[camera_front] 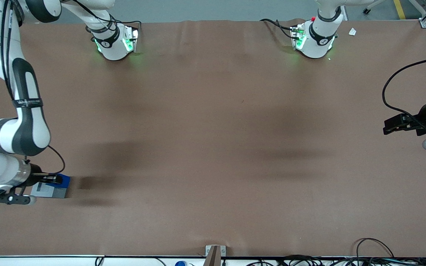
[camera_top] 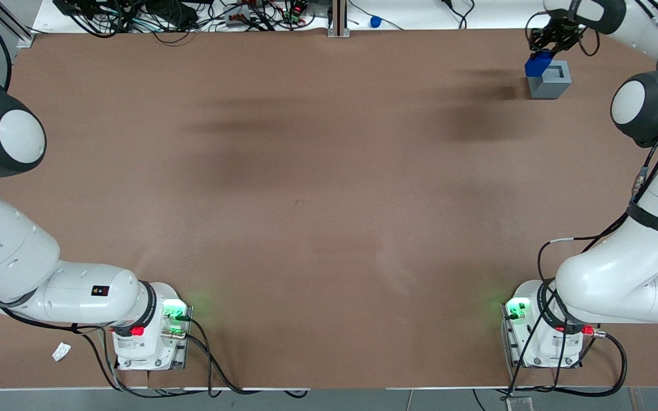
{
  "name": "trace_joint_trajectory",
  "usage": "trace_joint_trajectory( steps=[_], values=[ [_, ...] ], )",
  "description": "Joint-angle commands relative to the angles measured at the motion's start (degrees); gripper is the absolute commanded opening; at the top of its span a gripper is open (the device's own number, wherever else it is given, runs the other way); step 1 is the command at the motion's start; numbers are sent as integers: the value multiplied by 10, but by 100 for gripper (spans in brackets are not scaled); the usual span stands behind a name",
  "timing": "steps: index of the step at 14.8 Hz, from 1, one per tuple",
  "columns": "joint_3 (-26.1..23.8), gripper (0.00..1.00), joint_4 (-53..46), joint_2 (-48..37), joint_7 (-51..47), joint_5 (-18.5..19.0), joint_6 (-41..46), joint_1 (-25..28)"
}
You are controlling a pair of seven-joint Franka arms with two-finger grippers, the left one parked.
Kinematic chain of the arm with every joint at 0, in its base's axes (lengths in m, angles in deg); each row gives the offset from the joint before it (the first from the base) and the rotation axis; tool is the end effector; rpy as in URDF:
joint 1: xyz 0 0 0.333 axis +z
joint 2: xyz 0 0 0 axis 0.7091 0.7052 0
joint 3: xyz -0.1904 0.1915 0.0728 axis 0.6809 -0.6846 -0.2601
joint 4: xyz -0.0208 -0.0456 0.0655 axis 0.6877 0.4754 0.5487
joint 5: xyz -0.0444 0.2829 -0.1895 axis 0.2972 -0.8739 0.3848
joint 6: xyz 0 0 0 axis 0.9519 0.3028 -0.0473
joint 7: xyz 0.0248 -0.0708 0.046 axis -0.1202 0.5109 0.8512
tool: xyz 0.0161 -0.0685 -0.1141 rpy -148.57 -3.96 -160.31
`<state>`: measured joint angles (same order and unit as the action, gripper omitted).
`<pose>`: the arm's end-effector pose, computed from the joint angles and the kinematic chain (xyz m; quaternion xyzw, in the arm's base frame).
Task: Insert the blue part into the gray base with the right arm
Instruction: 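Carry the blue block over the gray base's opening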
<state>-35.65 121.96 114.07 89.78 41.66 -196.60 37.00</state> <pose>0.6589 -0.0881 0.2942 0.9992 -0.0368 -0.0016 0.0120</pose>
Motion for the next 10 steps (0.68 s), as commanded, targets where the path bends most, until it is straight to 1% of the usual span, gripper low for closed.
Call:
trace_joint_trajectory(
  steps=[1, 5, 8, 10],
  values=[
    [-8, 0, -87, 44, 28, 5, 49, -20],
    [-8, 0, -115, 73, 31, 1, 55, -39],
    [-8, 0, -119, 80, 61, 1, 54, -48],
    [-9, 0, -126, 85, 63, 1, 55, -52]
  ],
)
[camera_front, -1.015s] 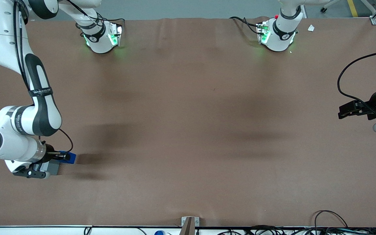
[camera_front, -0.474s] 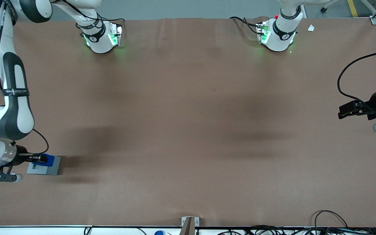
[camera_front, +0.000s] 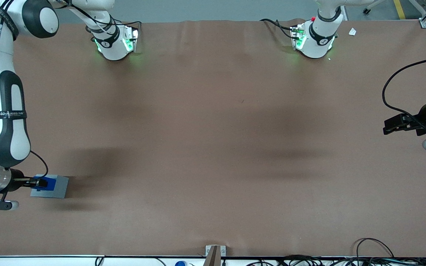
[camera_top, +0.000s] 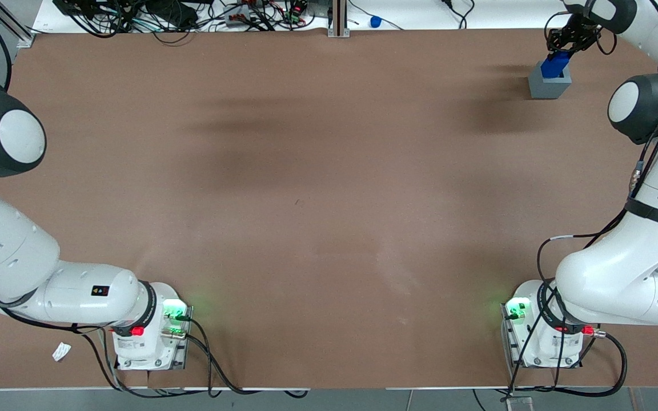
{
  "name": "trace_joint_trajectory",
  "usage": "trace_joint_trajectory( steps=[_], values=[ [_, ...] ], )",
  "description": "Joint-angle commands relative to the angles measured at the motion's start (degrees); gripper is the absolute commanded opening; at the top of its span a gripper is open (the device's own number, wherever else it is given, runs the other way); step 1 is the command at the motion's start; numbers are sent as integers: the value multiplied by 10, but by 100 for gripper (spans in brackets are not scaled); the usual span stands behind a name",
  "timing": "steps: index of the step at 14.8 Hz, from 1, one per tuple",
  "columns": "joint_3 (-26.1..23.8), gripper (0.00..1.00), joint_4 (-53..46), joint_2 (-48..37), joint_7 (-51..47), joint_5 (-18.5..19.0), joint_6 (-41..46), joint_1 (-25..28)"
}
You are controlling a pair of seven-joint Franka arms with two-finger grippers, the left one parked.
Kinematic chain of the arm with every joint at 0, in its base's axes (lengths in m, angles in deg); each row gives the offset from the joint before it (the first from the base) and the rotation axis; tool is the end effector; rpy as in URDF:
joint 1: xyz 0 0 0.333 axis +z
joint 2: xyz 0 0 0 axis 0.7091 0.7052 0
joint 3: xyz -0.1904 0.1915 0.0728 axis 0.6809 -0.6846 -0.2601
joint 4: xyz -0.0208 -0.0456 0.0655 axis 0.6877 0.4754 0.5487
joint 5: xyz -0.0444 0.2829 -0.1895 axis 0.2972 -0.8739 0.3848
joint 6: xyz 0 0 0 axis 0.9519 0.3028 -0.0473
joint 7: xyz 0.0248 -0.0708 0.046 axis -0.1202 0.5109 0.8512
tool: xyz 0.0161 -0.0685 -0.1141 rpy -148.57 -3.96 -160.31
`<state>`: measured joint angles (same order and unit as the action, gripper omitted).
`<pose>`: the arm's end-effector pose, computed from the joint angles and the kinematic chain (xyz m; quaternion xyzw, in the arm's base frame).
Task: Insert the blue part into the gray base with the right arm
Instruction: 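Carry the blue block over the gray base's opening, then align the blue block above the gray base's square opening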
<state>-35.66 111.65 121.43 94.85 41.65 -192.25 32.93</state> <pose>0.6693 -0.1394 0.2773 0.9994 -0.0299 -0.0146 0.0094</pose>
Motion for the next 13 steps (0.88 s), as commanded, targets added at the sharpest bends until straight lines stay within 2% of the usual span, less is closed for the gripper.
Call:
trace_joint_trajectory(
  steps=[1, 13],
  values=[
    [-8, 0, -24, 11, 15, 1, 11, -13],
    [-9, 0, -26, 20, 36, 1, 18, -24]
  ],
)
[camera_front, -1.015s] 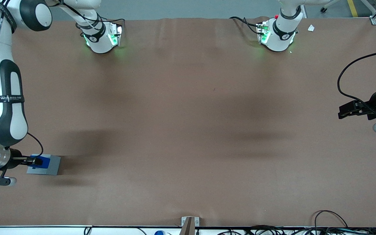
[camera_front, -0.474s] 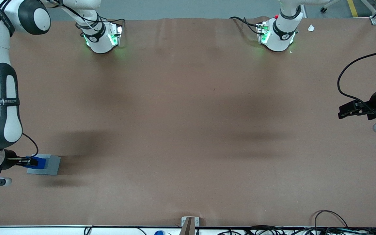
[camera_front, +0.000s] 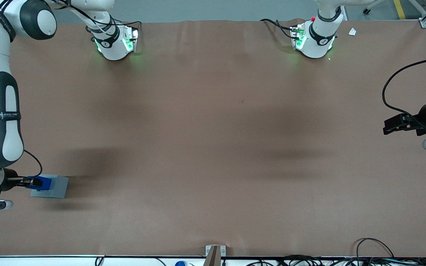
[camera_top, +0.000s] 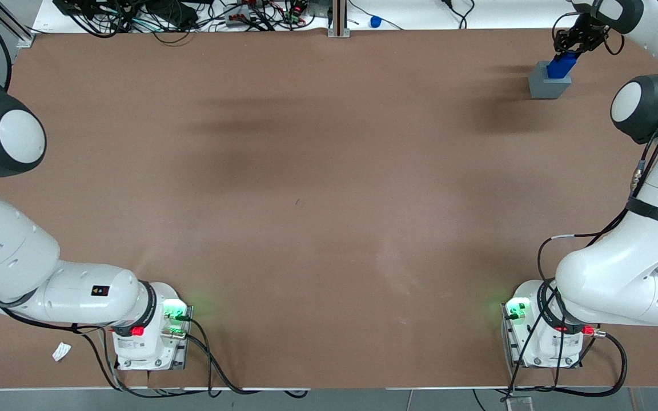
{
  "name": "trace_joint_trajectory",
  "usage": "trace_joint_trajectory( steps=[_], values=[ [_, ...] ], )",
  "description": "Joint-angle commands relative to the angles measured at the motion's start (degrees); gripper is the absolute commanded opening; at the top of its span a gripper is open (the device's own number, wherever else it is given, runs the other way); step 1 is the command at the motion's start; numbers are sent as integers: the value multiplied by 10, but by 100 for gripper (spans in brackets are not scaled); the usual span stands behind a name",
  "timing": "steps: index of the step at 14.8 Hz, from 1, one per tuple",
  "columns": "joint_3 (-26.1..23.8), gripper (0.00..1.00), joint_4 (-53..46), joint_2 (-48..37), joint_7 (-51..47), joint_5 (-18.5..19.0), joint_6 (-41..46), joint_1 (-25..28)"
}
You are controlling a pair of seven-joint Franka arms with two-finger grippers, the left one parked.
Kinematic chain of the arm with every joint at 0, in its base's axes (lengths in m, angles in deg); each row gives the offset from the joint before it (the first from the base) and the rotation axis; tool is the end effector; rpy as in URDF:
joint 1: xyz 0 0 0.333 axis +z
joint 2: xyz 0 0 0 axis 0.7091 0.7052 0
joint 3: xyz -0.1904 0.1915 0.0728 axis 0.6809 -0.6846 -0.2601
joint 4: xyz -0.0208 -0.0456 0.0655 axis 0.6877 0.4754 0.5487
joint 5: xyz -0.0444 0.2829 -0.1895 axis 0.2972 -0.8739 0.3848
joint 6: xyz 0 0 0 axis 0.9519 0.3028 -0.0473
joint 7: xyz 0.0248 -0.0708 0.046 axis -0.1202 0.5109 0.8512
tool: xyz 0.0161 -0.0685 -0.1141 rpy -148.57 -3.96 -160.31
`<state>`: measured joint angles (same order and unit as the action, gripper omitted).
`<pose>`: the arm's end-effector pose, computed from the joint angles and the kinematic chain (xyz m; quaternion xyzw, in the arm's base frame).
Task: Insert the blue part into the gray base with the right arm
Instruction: 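Align the blue block above the gray base's square opening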
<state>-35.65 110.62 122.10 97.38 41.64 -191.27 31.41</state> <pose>0.6657 -0.1574 0.2755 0.9995 -0.0215 -0.0202 0.0078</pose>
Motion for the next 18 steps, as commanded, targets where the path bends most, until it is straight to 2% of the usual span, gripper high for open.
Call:
trace_joint_trajectory(
  steps=[1, 10, 14, 18],
  values=[
    [-9, 0, -15, 13, 10, 1, 12, -9],
    [-11, 0, -16, 17, 10, -4, 22, -8],
    [-13, 0, -60, 55, 10, -4, 15, -8],
    [-13, 0, -63, 58, 10, -4, 9, -8]
  ],
)
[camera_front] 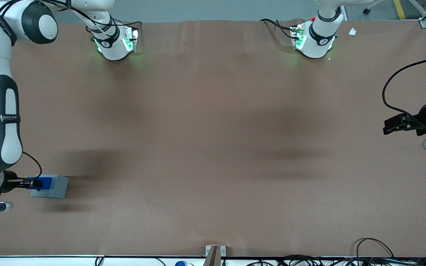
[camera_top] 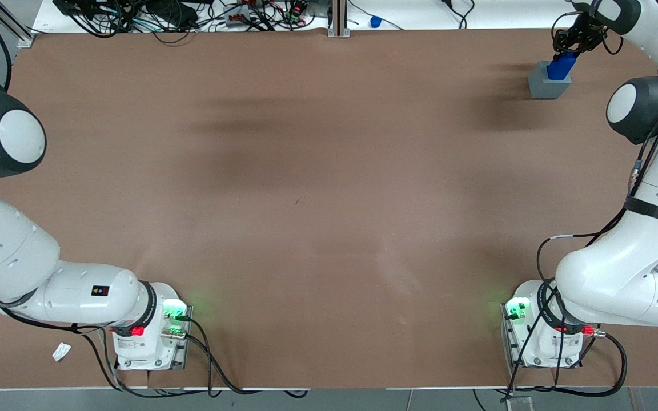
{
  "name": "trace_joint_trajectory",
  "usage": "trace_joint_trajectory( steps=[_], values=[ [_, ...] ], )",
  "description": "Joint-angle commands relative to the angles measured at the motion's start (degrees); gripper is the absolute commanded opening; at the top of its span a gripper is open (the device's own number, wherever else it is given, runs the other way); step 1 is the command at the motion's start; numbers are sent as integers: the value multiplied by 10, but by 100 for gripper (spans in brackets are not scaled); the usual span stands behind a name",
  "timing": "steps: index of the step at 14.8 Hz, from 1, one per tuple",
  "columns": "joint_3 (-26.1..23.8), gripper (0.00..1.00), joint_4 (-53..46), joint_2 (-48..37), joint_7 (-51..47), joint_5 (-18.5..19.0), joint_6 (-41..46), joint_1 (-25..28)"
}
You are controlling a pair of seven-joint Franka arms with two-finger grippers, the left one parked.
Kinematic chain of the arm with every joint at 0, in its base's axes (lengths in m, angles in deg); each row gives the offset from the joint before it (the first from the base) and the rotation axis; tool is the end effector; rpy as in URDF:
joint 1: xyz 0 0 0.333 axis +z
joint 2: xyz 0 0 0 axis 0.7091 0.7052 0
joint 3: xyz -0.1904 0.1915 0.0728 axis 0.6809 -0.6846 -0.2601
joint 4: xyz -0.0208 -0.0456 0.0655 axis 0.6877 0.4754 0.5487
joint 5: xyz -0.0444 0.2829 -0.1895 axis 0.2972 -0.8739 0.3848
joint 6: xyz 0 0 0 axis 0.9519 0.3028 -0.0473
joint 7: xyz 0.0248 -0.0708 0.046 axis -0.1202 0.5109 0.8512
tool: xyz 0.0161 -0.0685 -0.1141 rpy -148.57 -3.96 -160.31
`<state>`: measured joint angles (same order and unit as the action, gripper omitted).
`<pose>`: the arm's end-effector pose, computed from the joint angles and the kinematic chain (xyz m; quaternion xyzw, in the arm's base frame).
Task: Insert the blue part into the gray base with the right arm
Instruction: 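Align the blue block above the gray base's square opening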
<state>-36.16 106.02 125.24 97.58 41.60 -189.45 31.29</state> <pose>0.6731 -0.1566 0.2692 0.9996 -0.0188 -0.0224 0.0034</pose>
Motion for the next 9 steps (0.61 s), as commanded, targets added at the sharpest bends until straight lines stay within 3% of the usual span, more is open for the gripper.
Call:
trace_joint_trajectory(
  steps=[1, 9],
  values=[
    [-8, 0, -17, 27, 8, -3, -9, -6],
    [-7, 0, -16, 45, 6, -3, -45, -7]
  ],
)
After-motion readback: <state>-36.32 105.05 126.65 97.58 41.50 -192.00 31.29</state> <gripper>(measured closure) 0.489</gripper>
